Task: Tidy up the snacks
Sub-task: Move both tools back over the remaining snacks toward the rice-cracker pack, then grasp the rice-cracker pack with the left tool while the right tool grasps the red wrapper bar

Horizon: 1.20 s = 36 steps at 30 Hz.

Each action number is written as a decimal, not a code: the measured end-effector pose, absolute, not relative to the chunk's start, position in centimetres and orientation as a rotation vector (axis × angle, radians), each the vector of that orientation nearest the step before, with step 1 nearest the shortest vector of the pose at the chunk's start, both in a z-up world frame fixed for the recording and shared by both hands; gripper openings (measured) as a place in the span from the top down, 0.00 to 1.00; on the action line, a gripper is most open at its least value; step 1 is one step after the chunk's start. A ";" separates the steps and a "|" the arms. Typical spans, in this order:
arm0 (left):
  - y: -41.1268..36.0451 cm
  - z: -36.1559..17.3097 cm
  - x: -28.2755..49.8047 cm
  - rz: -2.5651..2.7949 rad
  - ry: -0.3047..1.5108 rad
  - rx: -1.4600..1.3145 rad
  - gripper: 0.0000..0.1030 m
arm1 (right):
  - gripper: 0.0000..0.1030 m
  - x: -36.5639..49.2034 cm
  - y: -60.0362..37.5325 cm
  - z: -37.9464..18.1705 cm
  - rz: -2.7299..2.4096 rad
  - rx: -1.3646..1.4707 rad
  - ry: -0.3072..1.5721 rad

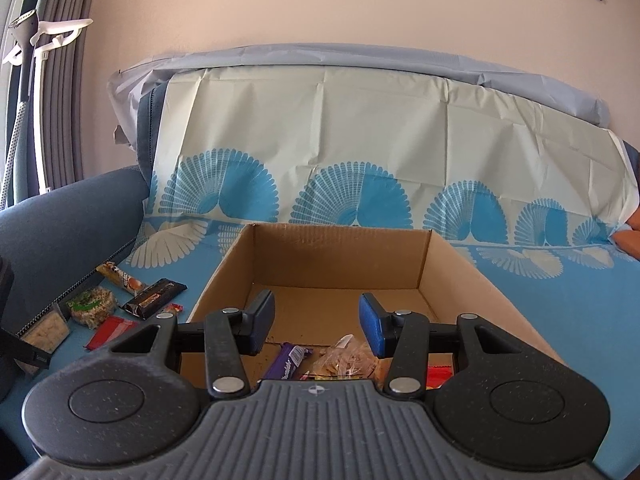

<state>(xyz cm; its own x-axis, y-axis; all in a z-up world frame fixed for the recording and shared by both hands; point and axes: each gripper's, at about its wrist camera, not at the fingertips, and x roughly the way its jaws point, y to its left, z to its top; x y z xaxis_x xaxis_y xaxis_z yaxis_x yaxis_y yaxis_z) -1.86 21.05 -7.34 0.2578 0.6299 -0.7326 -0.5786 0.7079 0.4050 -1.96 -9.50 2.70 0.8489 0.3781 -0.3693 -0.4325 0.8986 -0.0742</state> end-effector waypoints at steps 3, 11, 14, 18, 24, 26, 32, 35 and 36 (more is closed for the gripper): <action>21.3 -7.5 -1.6 0.813 1.040 0.066 0.53 | 0.53 -2.0 -9.1 2.6 0.430 -0.177 0.357; 21.5 -8.7 -0.6 0.800 1.059 0.074 0.57 | 0.53 -2.3 -8.2 2.3 0.436 -0.216 0.354; 21.9 -8.2 -1.2 0.783 1.033 0.013 0.59 | 0.52 -2.4 -8.3 2.4 0.440 -0.223 0.347; 22.2 -7.1 -2.7 0.736 0.954 -0.091 0.61 | 0.52 -2.4 -8.3 2.4 0.441 -0.223 0.346; 23.4 -5.8 -5.0 0.598 0.906 -0.297 0.61 | 0.52 -2.6 -8.3 2.5 0.444 -0.228 0.344; 24.0 -5.7 -5.7 0.579 0.920 -0.382 0.61 | 0.52 -2.6 -8.2 2.5 0.449 -0.234 0.343; 23.9 -6.0 -6.6 0.540 0.974 -0.479 0.61 | 0.51 -3.1 -7.6 2.4 0.471 -0.266 0.326; 24.1 -6.2 -7.2 0.515 0.981 -0.521 0.61 | 0.51 -3.4 -7.4 2.6 0.484 -0.280 0.308; 24.3 -6.4 -7.2 0.509 0.984 -0.534 0.61 | 0.51 -3.4 -7.2 2.6 0.489 -0.284 0.305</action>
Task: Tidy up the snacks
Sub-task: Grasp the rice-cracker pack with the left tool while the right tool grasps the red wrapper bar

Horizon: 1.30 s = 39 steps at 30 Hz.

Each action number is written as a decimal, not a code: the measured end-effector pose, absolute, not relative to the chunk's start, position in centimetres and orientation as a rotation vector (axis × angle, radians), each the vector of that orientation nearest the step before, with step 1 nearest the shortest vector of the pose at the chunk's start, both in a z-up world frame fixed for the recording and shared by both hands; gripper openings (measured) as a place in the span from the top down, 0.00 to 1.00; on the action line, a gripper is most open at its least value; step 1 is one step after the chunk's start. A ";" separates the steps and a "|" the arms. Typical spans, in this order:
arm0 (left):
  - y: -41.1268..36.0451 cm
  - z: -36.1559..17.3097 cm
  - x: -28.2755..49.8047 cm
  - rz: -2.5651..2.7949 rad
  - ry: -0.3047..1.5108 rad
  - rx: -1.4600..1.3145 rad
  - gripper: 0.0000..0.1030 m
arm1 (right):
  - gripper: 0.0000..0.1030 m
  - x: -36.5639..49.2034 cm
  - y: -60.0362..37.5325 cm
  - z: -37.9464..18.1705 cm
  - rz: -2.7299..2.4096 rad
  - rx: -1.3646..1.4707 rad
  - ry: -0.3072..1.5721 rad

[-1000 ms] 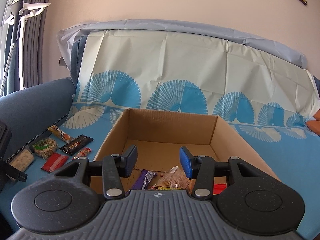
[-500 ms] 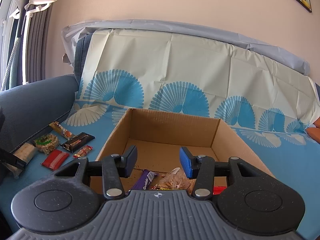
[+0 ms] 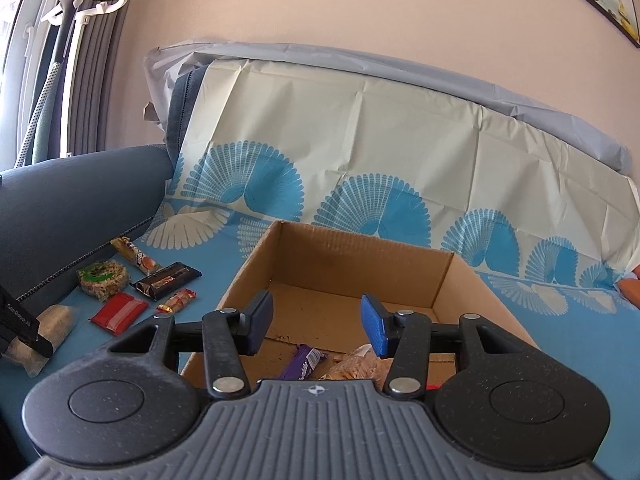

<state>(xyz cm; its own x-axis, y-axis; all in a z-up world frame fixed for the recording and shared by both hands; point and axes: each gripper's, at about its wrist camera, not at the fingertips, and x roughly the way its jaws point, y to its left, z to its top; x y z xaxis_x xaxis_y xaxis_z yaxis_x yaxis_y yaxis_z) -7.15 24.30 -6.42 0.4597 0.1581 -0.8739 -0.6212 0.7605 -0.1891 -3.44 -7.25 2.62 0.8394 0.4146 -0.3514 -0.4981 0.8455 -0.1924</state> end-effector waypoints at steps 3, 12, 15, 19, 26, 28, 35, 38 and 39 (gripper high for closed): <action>24.8 -6.8 -7.1 0.491 1.001 -0.575 0.61 | 0.52 -3.7 -6.8 2.8 0.510 -0.283 0.295; 24.9 -7.0 -6.7 0.478 0.978 -0.584 0.61 | 0.68 -5.2 -1.4 4.4 0.693 -0.174 0.361; 25.0 -7.0 -6.8 0.480 0.972 -0.593 0.61 | 0.68 -4.7 1.9 4.0 0.751 -0.125 0.431; 25.1 -6.9 -7.2 0.502 0.948 -0.611 0.61 | 0.68 -2.9 6.9 2.2 0.787 -0.122 0.545; 25.1 -6.8 -7.4 0.501 0.937 -0.605 0.61 | 0.56 2.2 13.6 -3.6 0.748 -0.221 0.777; 25.1 -6.9 -7.4 0.492 0.942 -0.607 0.61 | 0.51 3.7 14.5 -5.3 0.735 -0.222 0.845; 25.0 -7.2 -7.7 0.473 0.930 -0.607 0.61 | 0.35 6.4 17.5 -8.5 0.758 -0.240 0.949; 25.0 -7.2 -7.7 0.468 0.928 -0.606 0.61 | 0.29 6.0 18.9 -8.8 0.768 -0.321 0.921; 25.0 -7.2 -7.7 0.467 0.927 -0.605 0.61 | 0.30 5.9 19.2 -8.8 0.767 -0.348 0.913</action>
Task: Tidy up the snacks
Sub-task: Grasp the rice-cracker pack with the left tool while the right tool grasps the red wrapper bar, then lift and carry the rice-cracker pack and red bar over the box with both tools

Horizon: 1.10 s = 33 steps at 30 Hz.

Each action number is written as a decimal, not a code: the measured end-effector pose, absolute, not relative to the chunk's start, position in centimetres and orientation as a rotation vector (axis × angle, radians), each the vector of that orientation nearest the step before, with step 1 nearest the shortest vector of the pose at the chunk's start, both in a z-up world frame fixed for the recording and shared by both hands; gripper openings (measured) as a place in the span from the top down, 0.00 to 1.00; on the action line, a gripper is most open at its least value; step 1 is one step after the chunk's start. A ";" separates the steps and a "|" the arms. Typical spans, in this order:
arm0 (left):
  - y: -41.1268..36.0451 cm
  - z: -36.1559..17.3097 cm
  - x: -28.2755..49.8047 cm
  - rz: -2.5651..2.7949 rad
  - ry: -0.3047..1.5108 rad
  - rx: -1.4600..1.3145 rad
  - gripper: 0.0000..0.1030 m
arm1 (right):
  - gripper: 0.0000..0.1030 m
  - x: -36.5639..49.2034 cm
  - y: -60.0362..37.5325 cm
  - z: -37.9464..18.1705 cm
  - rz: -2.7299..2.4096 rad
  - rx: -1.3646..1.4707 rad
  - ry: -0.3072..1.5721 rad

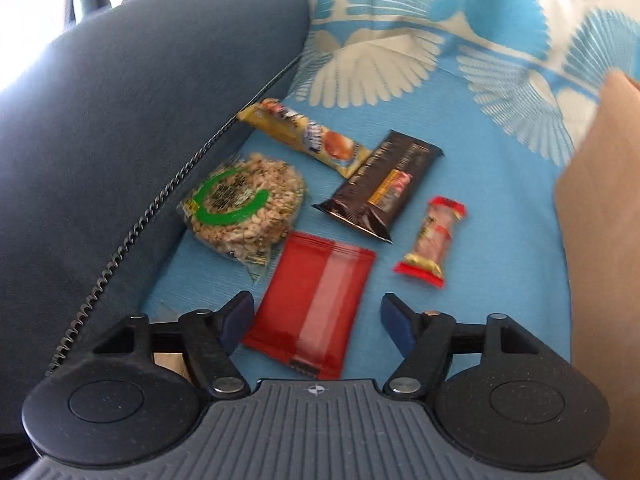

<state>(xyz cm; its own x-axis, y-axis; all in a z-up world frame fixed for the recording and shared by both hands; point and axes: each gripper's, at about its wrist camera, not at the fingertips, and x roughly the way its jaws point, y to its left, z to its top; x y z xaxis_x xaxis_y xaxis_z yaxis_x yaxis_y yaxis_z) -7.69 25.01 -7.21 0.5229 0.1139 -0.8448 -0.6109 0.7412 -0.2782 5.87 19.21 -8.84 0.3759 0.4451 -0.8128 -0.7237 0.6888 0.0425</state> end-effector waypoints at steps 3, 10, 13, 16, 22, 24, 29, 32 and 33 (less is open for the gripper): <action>25.0 -7.2 -7.7 0.464 0.927 -0.606 0.61 | 0.46 5.6 19.2 -8.8 0.771 -0.370 0.888; 25.0 -7.1 -7.7 0.460 0.927 -0.605 0.61 | 0.58 4.8 16.6 -7.7 0.752 -0.409 0.845; 25.0 -7.1 -7.7 0.459 0.926 -0.607 0.61 | 0.58 3.4 14.6 -6.8 0.768 -0.418 0.826; 25.0 -7.1 -7.6 0.456 0.930 -0.610 0.61 | 0.58 1.4 12.6 -5.7 0.799 -0.436 0.816; 25.2 -7.0 -7.4 0.450 0.947 -0.628 0.61 | 0.58 -3.1 8.6 -3.9 0.866 -0.441 0.818; 25.2 -7.0 -7.3 0.452 0.951 -0.629 0.61 | 0.58 -4.4 7.2 -3.7 0.878 -0.434 0.819; 24.8 -6.9 -7.1 0.448 0.966 -0.592 0.61 | 0.58 -6.2 5.0 -5.1 0.857 -0.403 0.854; 24.3 -6.8 -6.7 0.412 0.986 -0.547 0.61 | 0.58 -6.2 5.2 -5.7 0.832 -0.408 0.840; 24.1 -6.8 -6.5 0.392 0.996 -0.525 0.61 | 0.58 -6.0 5.1 -5.9 0.821 -0.399 0.840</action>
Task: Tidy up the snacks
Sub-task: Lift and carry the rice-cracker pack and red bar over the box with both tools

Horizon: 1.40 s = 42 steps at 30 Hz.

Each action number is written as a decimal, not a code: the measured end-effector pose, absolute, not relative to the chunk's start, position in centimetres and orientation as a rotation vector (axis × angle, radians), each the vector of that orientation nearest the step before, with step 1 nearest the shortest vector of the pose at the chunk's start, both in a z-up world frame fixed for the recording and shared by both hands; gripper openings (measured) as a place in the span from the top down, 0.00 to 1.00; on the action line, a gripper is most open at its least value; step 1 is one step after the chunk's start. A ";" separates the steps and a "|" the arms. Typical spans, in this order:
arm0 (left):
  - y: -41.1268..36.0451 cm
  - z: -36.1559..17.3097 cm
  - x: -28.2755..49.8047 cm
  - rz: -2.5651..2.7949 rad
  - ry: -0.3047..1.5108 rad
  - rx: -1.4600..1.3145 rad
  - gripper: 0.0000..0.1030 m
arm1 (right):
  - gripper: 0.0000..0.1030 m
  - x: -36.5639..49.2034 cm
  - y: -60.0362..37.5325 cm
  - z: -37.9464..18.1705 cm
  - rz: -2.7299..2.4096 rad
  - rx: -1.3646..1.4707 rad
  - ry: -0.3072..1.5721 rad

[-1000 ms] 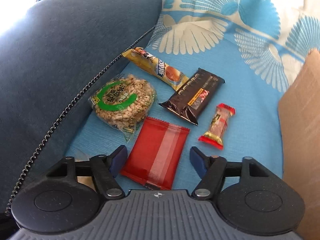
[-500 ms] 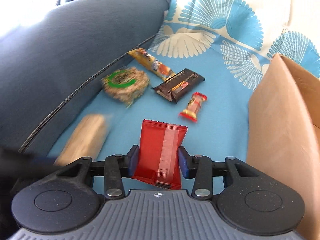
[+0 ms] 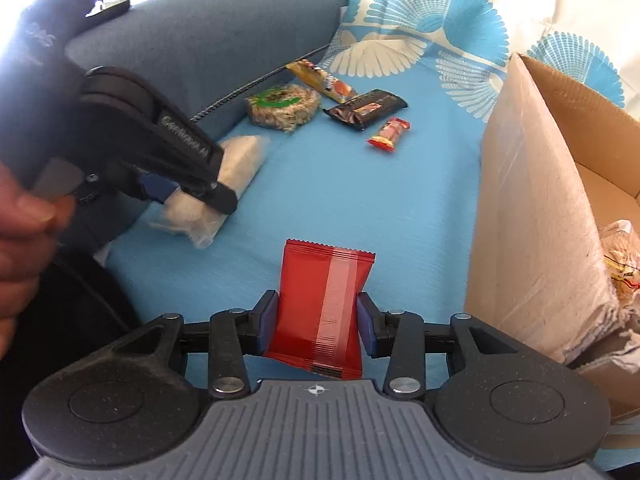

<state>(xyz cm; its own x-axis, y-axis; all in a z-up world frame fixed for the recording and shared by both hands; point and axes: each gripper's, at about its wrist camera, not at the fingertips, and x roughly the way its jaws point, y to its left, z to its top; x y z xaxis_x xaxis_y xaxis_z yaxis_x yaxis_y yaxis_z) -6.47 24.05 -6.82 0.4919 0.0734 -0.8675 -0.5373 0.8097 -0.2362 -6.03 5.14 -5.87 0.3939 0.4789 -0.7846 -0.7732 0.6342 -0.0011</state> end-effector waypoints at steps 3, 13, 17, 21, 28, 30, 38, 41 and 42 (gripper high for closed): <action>23.2 -6.7 -6.1 0.352 1.018 -0.466 0.61 | 0.58 -5.4 4.8 -6.6 0.784 -0.381 0.866; 21.1 -7.2 -4.9 0.300 1.060 -0.361 0.56 | 0.55 -5.3 4.0 -7.1 0.787 -0.390 0.873; 20.7 -7.3 -4.7 0.299 1.066 -0.342 0.52 | 0.54 -5.3 4.0 -7.1 0.791 -0.390 0.869; 20.5 -7.4 -4.5 0.300 1.071 -0.319 0.50 | 0.54 -5.4 4.0 -7.1 0.794 -0.392 0.866; 20.3 -7.4 -4.4 0.296 1.077 -0.298 0.49 | 0.54 -5.4 4.0 -7.2 0.794 -0.392 0.866; 20.3 -7.4 -4.4 0.296 1.077 -0.296 0.49 | 0.54 -5.4 4.0 -7.2 0.794 -0.392 0.866; 20.2 -7.4 -4.4 0.301 1.074 -0.293 0.49 | 0.54 -5.4 4.0 -7.2 0.795 -0.393 0.864; 20.2 -7.3 -4.3 0.308 1.073 -0.286 0.50 | 0.54 -5.4 4.0 -7.2 0.795 -0.395 0.861; 20.2 -7.3 -4.3 0.311 1.072 -0.286 0.51 | 0.54 -5.5 4.0 -7.2 0.795 -0.397 0.859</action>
